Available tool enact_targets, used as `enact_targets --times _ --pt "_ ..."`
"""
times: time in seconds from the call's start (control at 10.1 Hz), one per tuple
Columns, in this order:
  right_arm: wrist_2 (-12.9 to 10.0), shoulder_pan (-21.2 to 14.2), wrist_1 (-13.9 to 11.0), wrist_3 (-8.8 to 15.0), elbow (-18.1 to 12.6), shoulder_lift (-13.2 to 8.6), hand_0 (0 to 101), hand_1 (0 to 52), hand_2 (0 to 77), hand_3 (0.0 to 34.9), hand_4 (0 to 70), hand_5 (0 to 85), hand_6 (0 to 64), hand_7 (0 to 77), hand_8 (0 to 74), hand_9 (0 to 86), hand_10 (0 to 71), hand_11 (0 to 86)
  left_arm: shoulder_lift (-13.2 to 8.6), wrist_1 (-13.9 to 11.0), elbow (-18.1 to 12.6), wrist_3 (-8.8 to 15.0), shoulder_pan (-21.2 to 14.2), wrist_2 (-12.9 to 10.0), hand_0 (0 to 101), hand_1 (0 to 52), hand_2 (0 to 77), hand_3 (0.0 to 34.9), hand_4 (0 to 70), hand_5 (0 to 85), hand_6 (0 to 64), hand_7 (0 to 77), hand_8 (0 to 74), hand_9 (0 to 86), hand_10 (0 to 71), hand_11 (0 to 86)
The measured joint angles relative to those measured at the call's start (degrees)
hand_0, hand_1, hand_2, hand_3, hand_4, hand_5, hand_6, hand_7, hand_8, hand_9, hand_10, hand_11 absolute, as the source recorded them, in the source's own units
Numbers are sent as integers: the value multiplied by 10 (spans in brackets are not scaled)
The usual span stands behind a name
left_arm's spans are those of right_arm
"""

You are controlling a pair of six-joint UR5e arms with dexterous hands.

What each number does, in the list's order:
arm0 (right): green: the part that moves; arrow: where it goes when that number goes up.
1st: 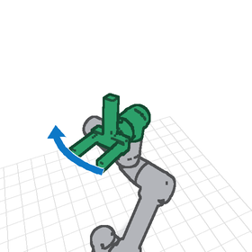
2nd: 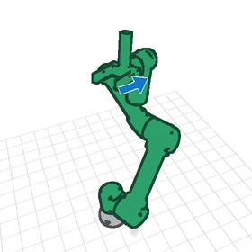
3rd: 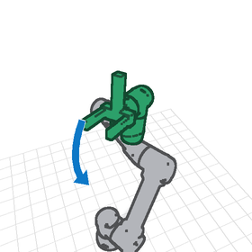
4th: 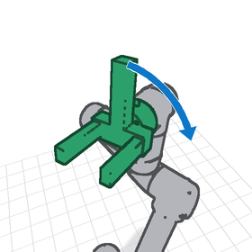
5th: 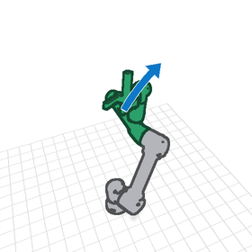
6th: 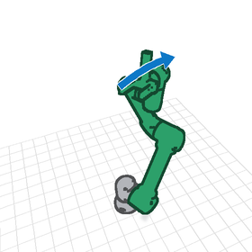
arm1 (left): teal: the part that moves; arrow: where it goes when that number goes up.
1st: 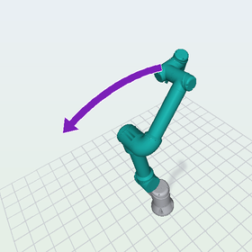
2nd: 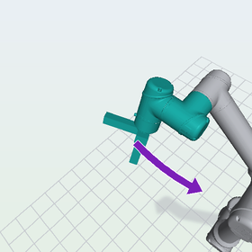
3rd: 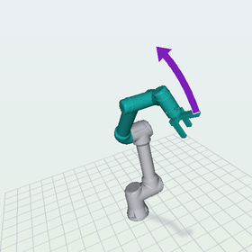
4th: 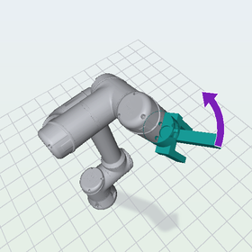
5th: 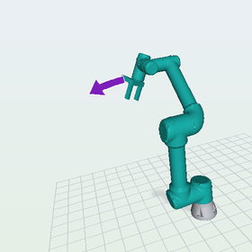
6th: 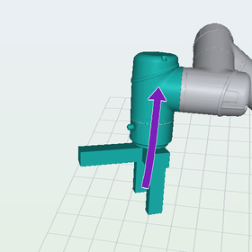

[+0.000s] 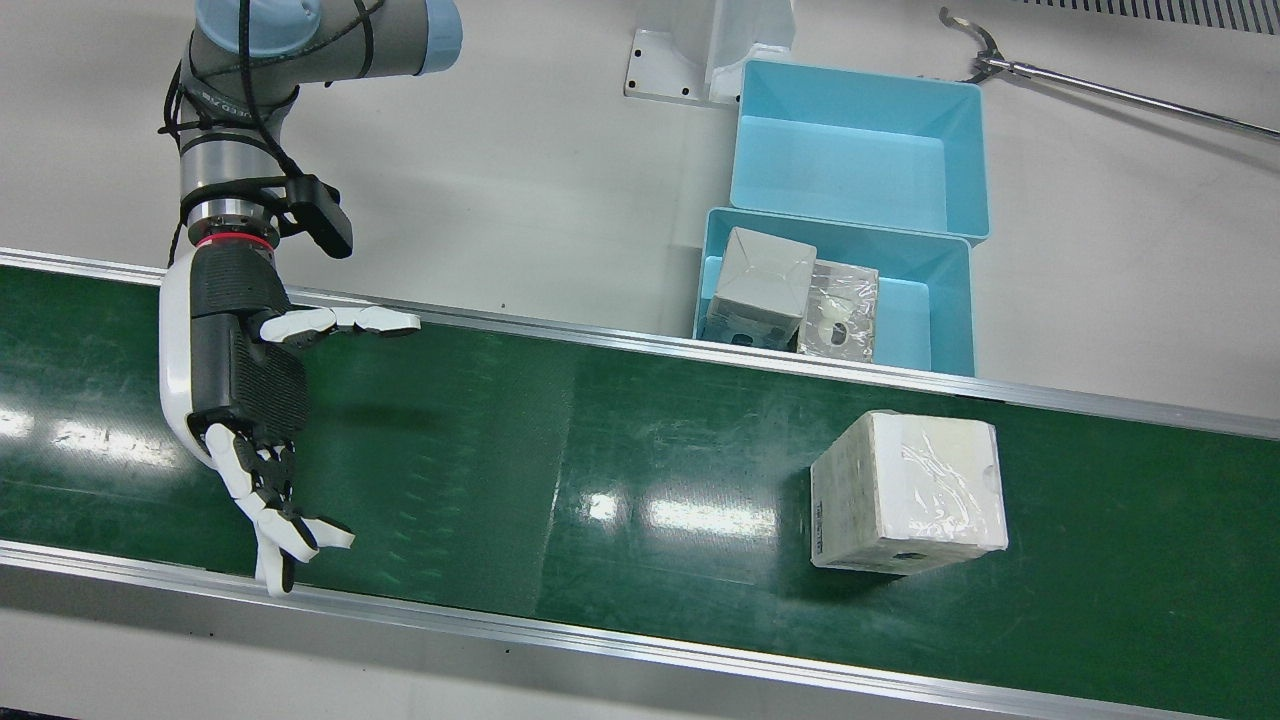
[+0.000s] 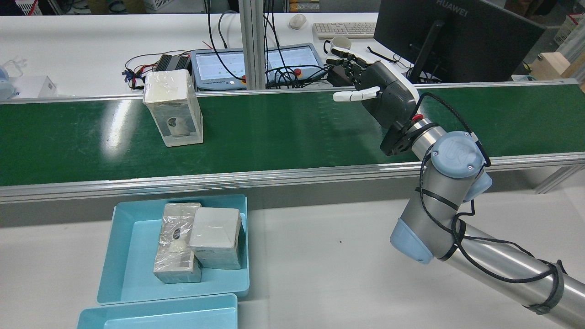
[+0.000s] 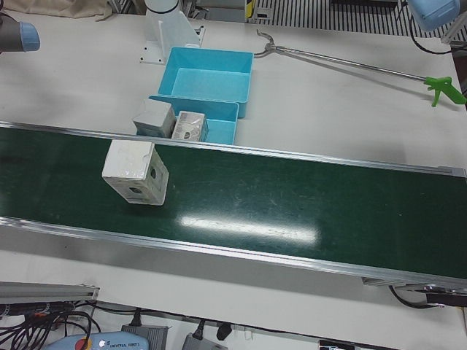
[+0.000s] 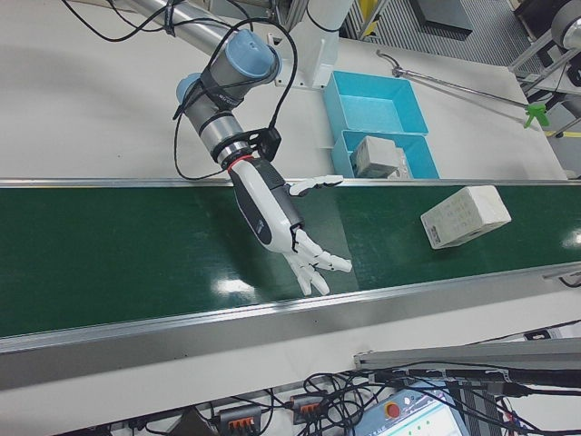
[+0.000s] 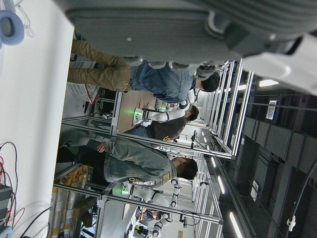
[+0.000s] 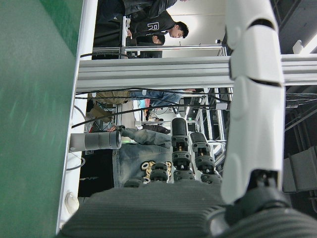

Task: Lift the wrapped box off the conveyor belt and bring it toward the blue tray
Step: 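Reach the open right hand along the belt toward the white wrapped box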

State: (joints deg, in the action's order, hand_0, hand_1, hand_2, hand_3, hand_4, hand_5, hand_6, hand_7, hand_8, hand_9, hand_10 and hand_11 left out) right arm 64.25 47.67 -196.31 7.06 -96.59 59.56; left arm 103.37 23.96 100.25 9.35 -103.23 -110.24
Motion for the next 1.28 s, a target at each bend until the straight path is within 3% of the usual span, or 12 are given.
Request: enact_targets --times 0.49,0.59,0.79,0.89,1.18,1.28 --pt "1 -5 -6 1 -4 -1 476 142 131 4 120 131 60 229 27 49 0 11 0 0 0 0 0 0 0 0 5 0 5 11 5 5 5 0 0 5" --pt "1 -6 -15 1 -5 -3 478 153 120 32 115 131 60 224 16 44 0 11 0 0 0 0 0 0 0 0 5 0 5 11 5 5 5 0 0 5" --pt "0 -8 -34 1 -7 -10 479 153 131 38 109 131 60 218 16 38 0 11 0 0 0 0 0 0 0 0 5 0 5 11 5 5 5 0 5 0" --pt "0 -9 -38 1 -7 -12 480 175 131 37 104 131 60 213 16 38 0 11 0 0 0 0 0 0 0 0 5 0 5 11 5 5 5 0 5 5" --pt "-2 -24 -40 1 -1 -23 482 158 142 31 104 131 60 202 0 33 0 11 0 0 0 0 0 0 0 0 5 0 5 11 5 5 5 0 5 0" --pt "-3 -32 -41 1 1 -30 482 158 142 60 104 131 60 213 5 33 0 11 0 0 0 0 0 0 0 0 5 0 0 11 5 5 5 5 5 5"
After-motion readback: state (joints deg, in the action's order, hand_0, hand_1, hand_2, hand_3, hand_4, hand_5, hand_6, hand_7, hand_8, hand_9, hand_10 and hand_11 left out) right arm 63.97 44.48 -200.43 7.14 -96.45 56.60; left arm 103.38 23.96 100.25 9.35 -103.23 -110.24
